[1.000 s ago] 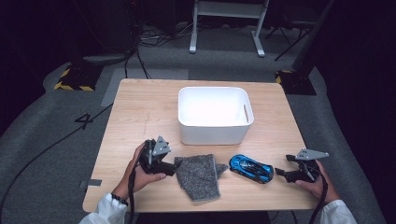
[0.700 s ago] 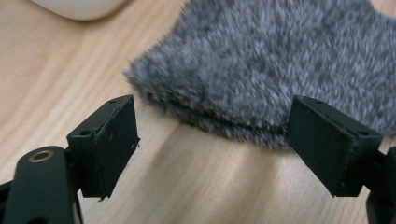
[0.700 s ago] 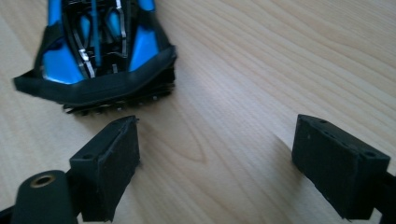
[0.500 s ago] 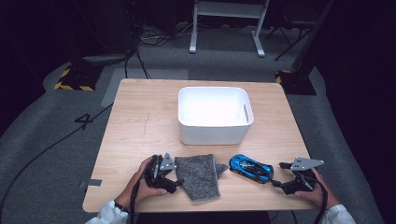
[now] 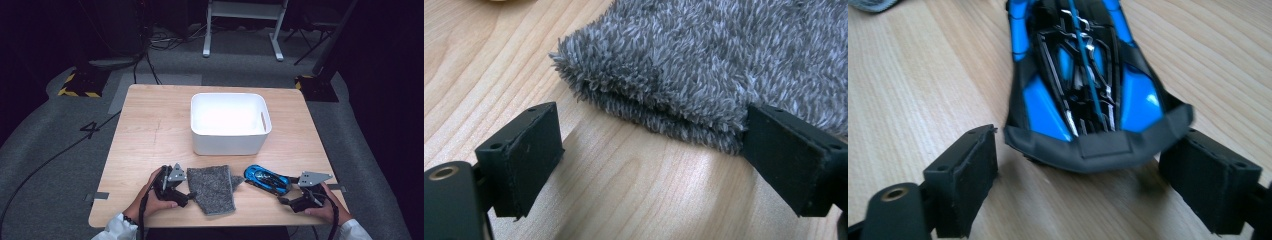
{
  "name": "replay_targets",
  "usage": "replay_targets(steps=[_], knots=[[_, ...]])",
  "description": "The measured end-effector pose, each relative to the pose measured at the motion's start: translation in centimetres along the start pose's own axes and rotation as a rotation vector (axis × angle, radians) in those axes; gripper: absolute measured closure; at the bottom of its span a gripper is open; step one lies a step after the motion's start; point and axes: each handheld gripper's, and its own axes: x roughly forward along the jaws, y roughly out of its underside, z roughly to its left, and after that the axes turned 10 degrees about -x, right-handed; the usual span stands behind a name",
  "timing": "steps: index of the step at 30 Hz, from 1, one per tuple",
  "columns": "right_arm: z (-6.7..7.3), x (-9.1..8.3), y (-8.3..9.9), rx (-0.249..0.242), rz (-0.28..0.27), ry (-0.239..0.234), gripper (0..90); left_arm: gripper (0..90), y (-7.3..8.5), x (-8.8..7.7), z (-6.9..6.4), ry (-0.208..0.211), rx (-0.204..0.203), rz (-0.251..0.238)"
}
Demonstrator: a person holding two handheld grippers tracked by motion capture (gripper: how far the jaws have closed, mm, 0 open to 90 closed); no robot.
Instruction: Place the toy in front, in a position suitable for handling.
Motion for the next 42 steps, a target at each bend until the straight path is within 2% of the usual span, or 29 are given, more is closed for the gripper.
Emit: replay_targets(steps=[5, 8, 13, 15, 16, 17, 18, 21, 23, 26, 29, 31, 32, 33, 34, 35, 36, 38, 40, 42], knots=[[0.0, 0.4, -0.6, -0.001, 0.002, 0.015, 15.7, 9.8, 0.0, 0.0, 0.0, -0.001, -0.001, 0.002], [-0.3, 0.8, -1.1, -0.016, 0.012, 0.056, 15.2, 9.3, -0.1, 0.1, 0.0, -0.002, -0.002, 0.002], [-0.8, 1.3, -1.4, -0.040, 0.019, 0.029, 13.5, 7.8, -0.2, 0.2, 0.1, -0.002, 0.001, 0.005], [-1.1, 1.4, -1.6, -0.052, 0.010, -0.011, 19.1, 7.2, -0.3, 0.3, 0.1, -0.005, -0.001, 0.009], [-1.4, 1.5, -1.7, -0.070, 0.007, -0.056, 23.7, 6.2, -0.4, 0.4, 0.1, -0.006, -0.003, 0.009], [-1.4, 1.5, -1.7, -0.070, 0.007, -0.056, 23.7, 5.8, -0.4, 0.4, 0.1, -0.006, -0.003, 0.009], [-1.7, 1.6, -2.0, -0.091, 0.013, -0.077, 24.2, 5.4, -0.4, 0.4, 0.1, -0.007, -0.004, 0.010], [-1.9, 1.8, -2.0, -0.097, 0.010, -0.098, 24.4, 4.7, -0.5, 0.5, 0.2, -0.009, 0.000, 0.015], [-2.2, 1.8, -2.1, -0.119, 0.020, -0.128, 24.6, 4.7, -0.5, 0.5, 0.2, -0.009, 0.000, 0.015], [-2.3, 1.6, -2.0, -0.127, 0.022, -0.147, 24.7, 4.7, -0.5, 0.5, 0.2, -0.010, 0.000, 0.015], [-2.3, 1.3, -1.8, -0.151, 0.019, -0.191, 24.7, 4.7, -0.5, 0.5, 0.2, -0.010, -0.002, 0.014], [-2.2, 1.2, -1.8, -0.164, 0.021, -0.199, 24.7, 4.7, -0.5, 0.5, 0.2, -0.011, -0.002, 0.014], [-2.1, 1.1, -1.8, -0.174, 0.019, -0.234, 24.7, 4.7, -0.5, 0.5, 0.2, -0.010, -0.002, 0.014], [-2.1, 1.1, -1.8, -0.174, 0.019, -0.234, 24.7, 4.7, -0.5, 0.5, 0.2, -0.010, -0.002, 0.015], [-2.0, 1.0, -1.9, -0.204, 0.032, -0.254, 24.7, 4.7, -0.5, 0.5, 0.2, -0.010, -0.001, 0.015], [-2.0, 1.0, -1.9, -0.204, 0.032, -0.254, 24.7, 4.7, -0.5, 0.5, 0.2, -0.009, -0.001, 0.015], [-1.9, 1.0, -2.1, -0.236, 0.051, -0.254, 24.6, 4.6, -0.5, 0.5, 0.2, -0.009, 0.000, 0.015], [-1.9, 1.0, -2.2, -0.243, 0.059, -0.245, 24.4, 4.6, -0.5, 0.5, 0.2, -0.008, 0.001, 0.014], [-2.0, 1.2, -2.3, -0.235, 0.061, -0.234, 23.9, 4.6, -0.5, 0.5, 0.2, -0.008, 0.000, 0.015], [-2.1, 1.2, -2.3, -0.212, 0.075, -0.212, 18.5, 4.6, -0.5, 0.5, 0.2, -0.009, -0.001, 0.015]])
